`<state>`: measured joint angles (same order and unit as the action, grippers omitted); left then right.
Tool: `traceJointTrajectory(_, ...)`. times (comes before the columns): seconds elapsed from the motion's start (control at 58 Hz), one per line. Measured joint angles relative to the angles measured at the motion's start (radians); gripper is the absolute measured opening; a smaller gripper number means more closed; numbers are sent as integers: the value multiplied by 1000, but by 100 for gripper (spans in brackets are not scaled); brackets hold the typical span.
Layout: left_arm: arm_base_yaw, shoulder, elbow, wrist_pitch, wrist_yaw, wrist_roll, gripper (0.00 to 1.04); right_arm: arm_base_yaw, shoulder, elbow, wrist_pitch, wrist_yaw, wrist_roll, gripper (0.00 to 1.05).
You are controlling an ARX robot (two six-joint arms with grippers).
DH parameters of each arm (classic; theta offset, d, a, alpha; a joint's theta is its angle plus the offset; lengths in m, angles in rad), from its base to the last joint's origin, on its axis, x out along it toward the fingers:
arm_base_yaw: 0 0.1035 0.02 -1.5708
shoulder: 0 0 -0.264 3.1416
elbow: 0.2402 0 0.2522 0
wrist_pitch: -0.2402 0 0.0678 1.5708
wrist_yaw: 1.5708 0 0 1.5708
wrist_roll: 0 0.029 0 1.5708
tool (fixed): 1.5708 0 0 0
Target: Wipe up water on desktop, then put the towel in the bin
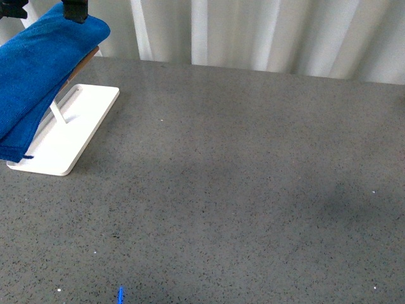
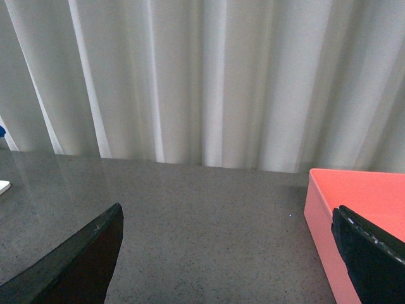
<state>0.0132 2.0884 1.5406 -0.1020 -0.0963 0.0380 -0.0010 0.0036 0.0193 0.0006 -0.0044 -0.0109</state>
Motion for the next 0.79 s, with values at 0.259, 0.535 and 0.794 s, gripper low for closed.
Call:
traceJointTrajectory(0.259, 6, 22, -48, 83, -58, 95, 98, 0, 0, 0, 0, 0, 0, 98)
traceJointTrajectory(0.535, 5, 65, -54, 97, -62, 119, 98, 0, 0, 0, 0, 0, 0, 98)
traceJointTrajectory(0.794, 5, 71, -54, 95, -66, 119, 64, 0, 0, 0, 0, 0, 0, 98)
